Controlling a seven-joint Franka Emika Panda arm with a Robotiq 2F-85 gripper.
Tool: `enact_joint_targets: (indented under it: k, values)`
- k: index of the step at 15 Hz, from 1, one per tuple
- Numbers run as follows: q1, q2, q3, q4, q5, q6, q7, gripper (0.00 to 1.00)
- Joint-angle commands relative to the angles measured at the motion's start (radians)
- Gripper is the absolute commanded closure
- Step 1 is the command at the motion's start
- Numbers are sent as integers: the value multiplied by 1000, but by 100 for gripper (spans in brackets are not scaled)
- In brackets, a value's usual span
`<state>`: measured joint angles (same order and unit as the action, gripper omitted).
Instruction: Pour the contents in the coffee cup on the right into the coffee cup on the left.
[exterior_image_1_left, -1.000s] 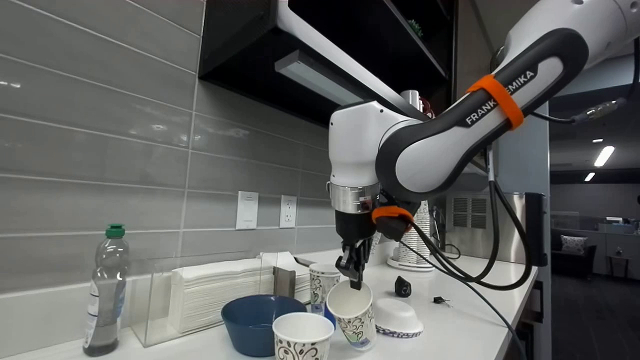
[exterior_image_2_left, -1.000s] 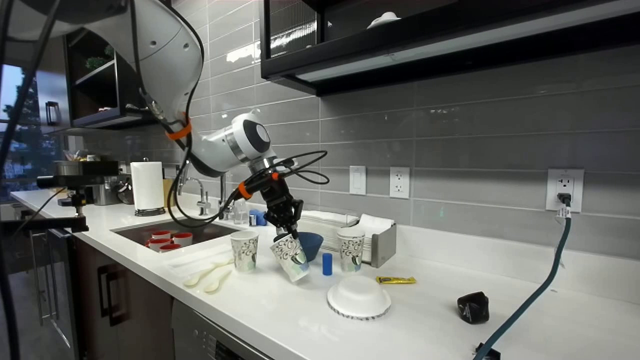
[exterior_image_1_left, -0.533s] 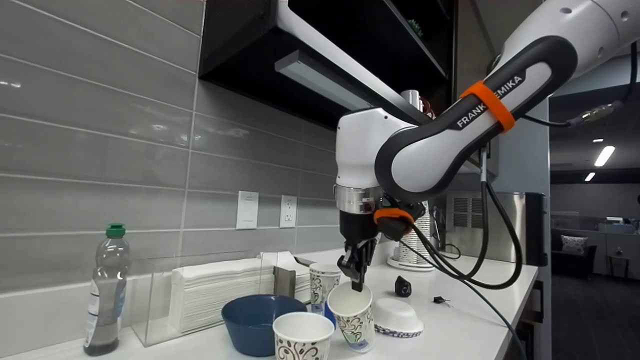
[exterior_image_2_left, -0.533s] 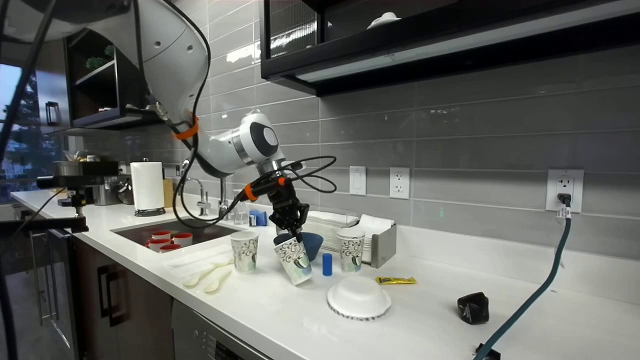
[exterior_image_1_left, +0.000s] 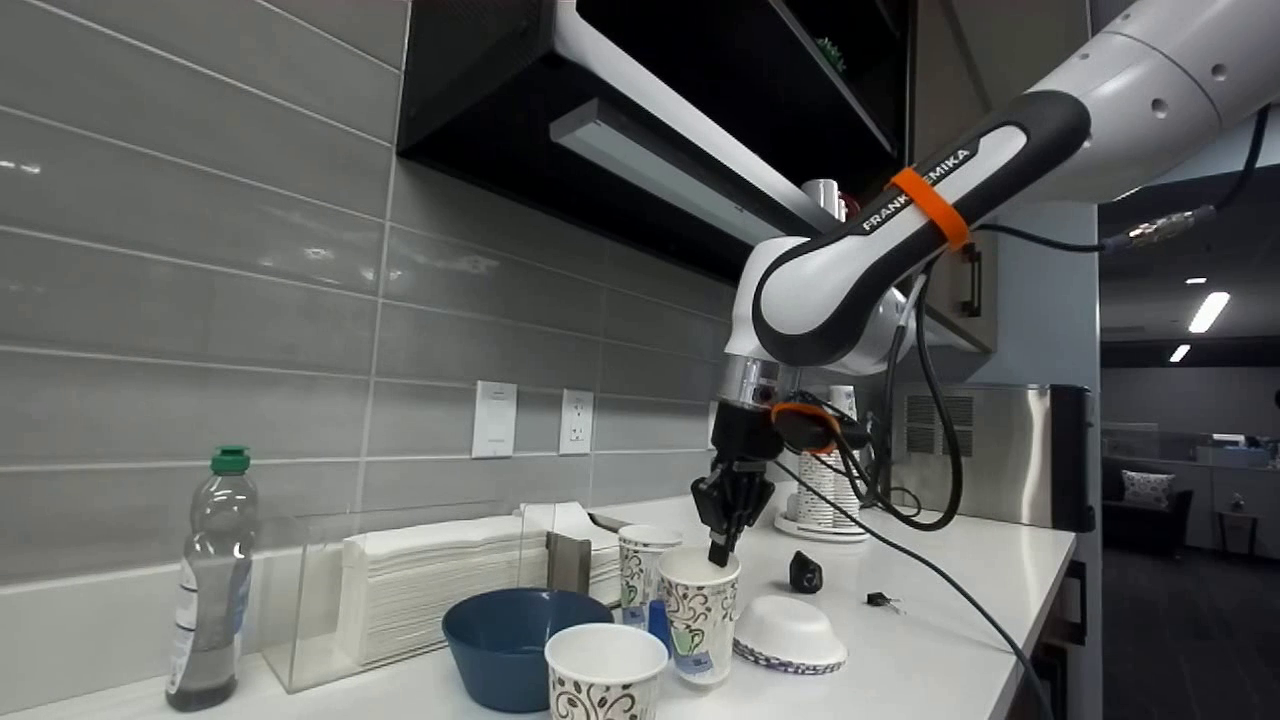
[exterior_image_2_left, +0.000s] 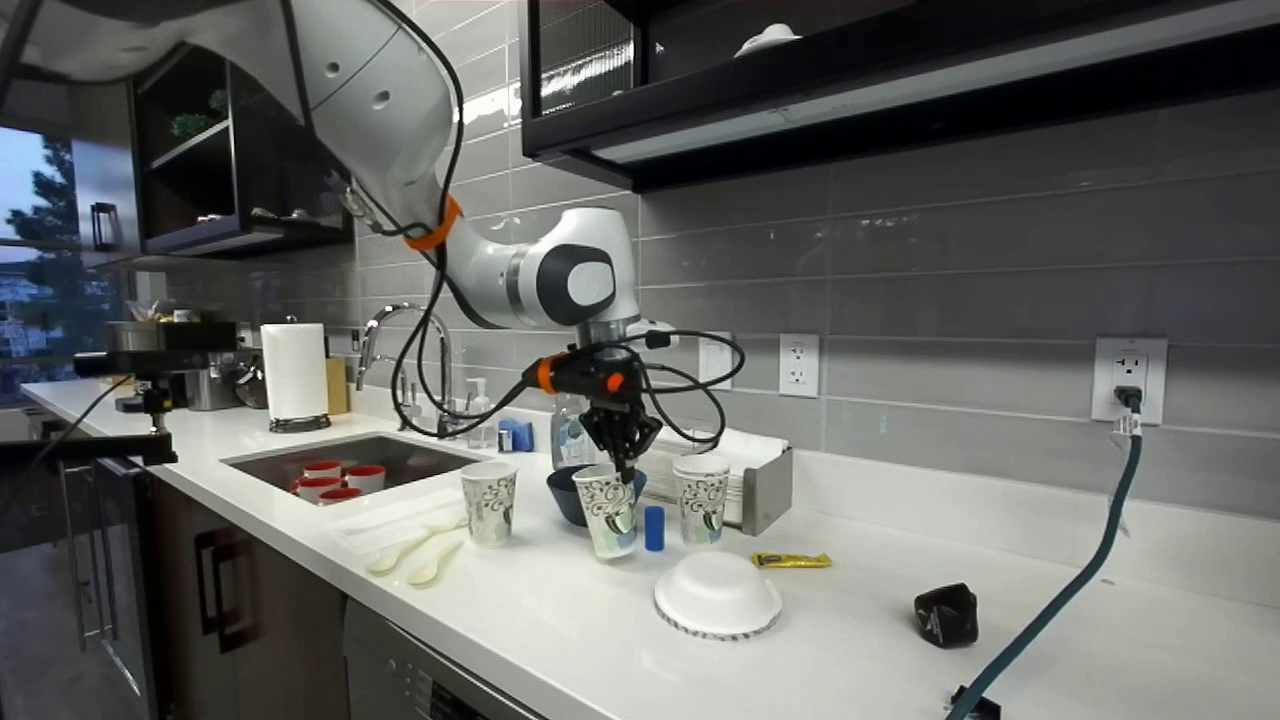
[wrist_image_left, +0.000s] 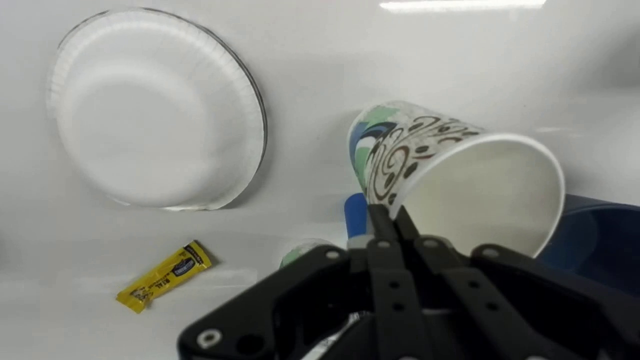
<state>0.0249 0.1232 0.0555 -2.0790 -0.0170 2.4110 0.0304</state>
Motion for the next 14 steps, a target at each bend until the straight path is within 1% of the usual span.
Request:
enact_joint_targets:
  k: [1, 3, 4, 5, 6, 8, 10, 11, 12, 13, 14]
  values:
    - [-8, 15, -1, -7, 91, -42, -65, 99]
    - [-9, 21, -2, -14, 105, -49, -75, 97]
    - [-10, 22, -4, -15, 102, -48, -77, 71]
    - [-10, 19, -6, -16, 97, -51, -76, 70]
    - [-10, 14, -8, -19, 91, -52, -71, 64]
    - [-10, -25, -11, -34, 77, -50, -67, 50]
    - [-10, -96, -11, -65, 79, -36, -82, 36]
    - [-6, -141, -18, -87, 40, -32, -51, 30]
    - [-1, -179, -27, -105, -18, -29, 7, 23]
    - [0, -213, -34, -119, -111, -28, 107, 16]
    - [-4, -239, -30, -135, -187, -34, 173, 9]
